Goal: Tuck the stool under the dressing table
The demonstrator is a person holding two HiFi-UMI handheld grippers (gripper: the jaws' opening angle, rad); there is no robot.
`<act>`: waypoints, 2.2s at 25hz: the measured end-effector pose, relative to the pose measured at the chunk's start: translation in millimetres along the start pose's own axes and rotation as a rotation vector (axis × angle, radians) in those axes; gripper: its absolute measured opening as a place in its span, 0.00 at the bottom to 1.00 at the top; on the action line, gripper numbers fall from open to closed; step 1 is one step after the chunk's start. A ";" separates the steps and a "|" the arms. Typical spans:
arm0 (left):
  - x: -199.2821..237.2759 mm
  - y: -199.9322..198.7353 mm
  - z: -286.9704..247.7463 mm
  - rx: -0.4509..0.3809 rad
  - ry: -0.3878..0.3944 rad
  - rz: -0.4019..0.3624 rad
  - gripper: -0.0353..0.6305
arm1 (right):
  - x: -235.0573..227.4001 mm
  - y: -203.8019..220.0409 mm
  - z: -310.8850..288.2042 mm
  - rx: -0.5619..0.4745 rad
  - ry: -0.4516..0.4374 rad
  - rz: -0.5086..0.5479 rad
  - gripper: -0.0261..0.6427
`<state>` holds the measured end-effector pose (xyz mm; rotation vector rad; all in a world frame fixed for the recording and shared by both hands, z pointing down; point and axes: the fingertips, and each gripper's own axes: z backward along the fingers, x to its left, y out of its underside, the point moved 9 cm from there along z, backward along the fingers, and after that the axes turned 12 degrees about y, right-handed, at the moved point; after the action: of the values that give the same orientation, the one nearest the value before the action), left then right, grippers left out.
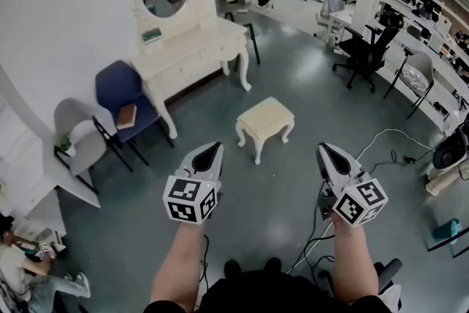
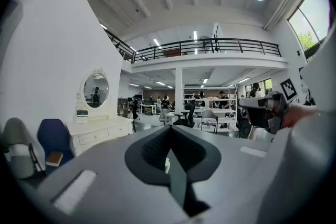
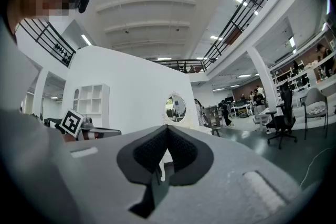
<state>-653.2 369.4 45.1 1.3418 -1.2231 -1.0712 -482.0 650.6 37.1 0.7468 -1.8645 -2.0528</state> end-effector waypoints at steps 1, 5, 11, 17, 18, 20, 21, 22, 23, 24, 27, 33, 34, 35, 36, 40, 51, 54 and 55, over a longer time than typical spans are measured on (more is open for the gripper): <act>-0.2 0.0 -1.2 0.000 -0.003 0.000 0.08 | -0.7 0.4 0.1 0.003 -0.007 0.011 0.04; -3.7 -0.6 -6.8 0.008 -0.006 -0.002 0.08 | -10.0 4.5 4.9 0.012 -0.018 0.024 0.04; -12.7 1.7 -20.9 0.025 0.003 -0.006 0.08 | -23.0 4.3 9.5 0.008 -0.015 0.029 0.04; -33.2 -7.4 -42.6 0.027 0.006 -0.022 0.08 | -57.8 -3.7 28.7 -0.002 0.008 -0.001 0.04; -37.3 -8.2 -45.2 0.027 0.006 -0.025 0.08 | -63.7 -4.5 32.6 -0.008 0.004 -0.014 0.04; -46.0 -8.1 -50.2 0.027 0.003 -0.026 0.08 | -73.5 -6.8 41.5 -0.019 -0.002 -0.029 0.04; -50.6 -7.3 -53.0 0.028 0.003 -0.024 0.08 | -78.2 -7.6 46.2 -0.023 -0.003 -0.033 0.04; -55.4 -6.1 -56.1 0.029 0.004 -0.022 0.08 | -83.1 -7.7 50.6 -0.029 -0.003 -0.035 0.05; -60.2 -5.0 -59.4 0.031 0.006 -0.020 0.08 | -88.0 -7.2 54.8 -0.034 -0.004 -0.038 0.05; -65.0 -4.0 -62.6 0.032 0.008 -0.018 0.08 | -92.8 -6.1 58.8 -0.038 -0.004 -0.042 0.05; -77.8 -2.7 -70.4 0.031 0.013 -0.023 0.08 | -103.3 -3.0 69.7 -0.031 0.004 -0.057 0.05; -94.0 -6.4 -90.3 0.027 0.037 -0.036 0.08 | -124.8 0.2 87.6 -0.033 0.035 -0.100 0.05; -95.2 -7.0 -94.1 0.026 0.043 -0.037 0.08 | -127.6 0.8 89.2 -0.030 0.041 -0.104 0.05; -96.1 -7.0 -97.7 0.024 0.047 -0.038 0.08 | -130.0 2.2 90.3 -0.027 0.045 -0.107 0.05; -96.5 -6.5 -101.3 0.023 0.051 -0.039 0.08 | -132.1 4.3 90.9 -0.025 0.047 -0.110 0.05; -92.7 -3.5 -117.9 0.012 0.060 -0.035 0.08 | -139.0 11.4 87.3 -0.001 0.047 -0.117 0.05; -37.9 8.4 -205.7 -0.019 0.098 0.016 0.08 | -177.6 30.4 15.7 0.085 0.082 -0.108 0.05; -12.8 9.4 -230.3 0.001 0.110 0.010 0.08 | -184.2 34.8 -20.2 0.112 0.090 -0.114 0.05; -2.5 10.0 -237.2 0.008 0.109 0.014 0.08 | -185.1 35.2 -32.7 0.123 0.092 -0.116 0.05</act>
<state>-420.5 395.9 83.8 1.3775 -1.1556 -0.9709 -315.5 714.9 106.0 0.9849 -1.9517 -1.9486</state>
